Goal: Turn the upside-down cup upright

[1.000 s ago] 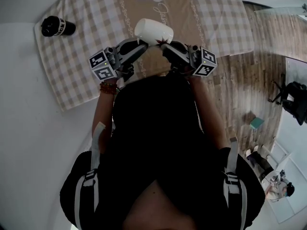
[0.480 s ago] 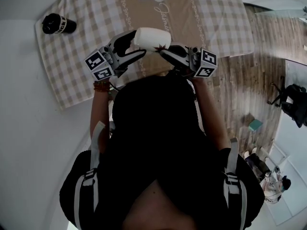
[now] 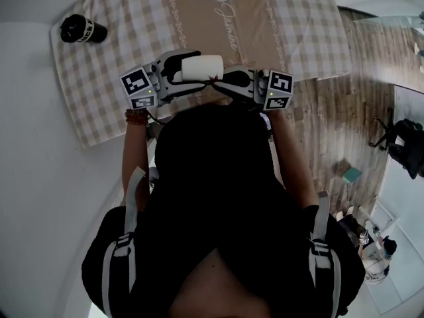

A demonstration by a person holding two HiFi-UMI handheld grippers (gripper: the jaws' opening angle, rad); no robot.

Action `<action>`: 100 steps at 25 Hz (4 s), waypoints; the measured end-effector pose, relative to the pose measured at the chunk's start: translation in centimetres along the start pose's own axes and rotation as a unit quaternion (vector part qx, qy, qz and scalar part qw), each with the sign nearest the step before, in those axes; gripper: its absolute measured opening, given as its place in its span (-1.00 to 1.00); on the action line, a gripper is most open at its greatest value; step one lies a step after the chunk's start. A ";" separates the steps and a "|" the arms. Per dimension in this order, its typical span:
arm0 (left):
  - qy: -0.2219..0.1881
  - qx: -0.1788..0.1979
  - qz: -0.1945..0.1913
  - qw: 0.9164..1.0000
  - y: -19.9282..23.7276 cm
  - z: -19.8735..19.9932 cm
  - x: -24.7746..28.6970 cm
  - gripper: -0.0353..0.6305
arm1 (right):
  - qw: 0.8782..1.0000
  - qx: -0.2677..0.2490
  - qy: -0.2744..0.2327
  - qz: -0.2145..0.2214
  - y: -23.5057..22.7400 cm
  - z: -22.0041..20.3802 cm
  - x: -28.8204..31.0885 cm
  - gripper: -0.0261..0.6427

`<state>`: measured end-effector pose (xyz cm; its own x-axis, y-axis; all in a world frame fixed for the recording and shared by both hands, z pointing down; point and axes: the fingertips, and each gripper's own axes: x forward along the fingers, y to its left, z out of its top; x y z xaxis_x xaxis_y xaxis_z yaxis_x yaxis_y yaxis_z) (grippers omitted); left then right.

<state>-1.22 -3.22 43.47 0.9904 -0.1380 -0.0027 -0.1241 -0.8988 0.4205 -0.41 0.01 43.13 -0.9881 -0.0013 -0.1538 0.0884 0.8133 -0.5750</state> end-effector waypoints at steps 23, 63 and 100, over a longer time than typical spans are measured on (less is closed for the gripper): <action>0.143 0.160 0.039 0.976 1.4 -3.8 1.4 0.20 | 0.952 -0.191 0.233 -0.053 -1.0 -1.4 -0.2 -0.84; 0.185 0.231 0.218 0.930 7.3 -8.7 5.2 0.18 | 0.724 -0.382 0.567 -0.088 -6.1 -4.6 -2.8 -0.83; 0.223 0.183 0.195 0.937 8.1 -11.5 5.1 0.18 | 0.760 -0.318 0.561 -0.085 -7.5 -6.5 -2.6 -0.81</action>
<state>3.56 -6.41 57.30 0.7817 -0.3721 0.5006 -0.4140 -0.9098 -0.0297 0.70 -2.27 53.08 -0.4960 0.0697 0.8655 0.2213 0.9740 0.0484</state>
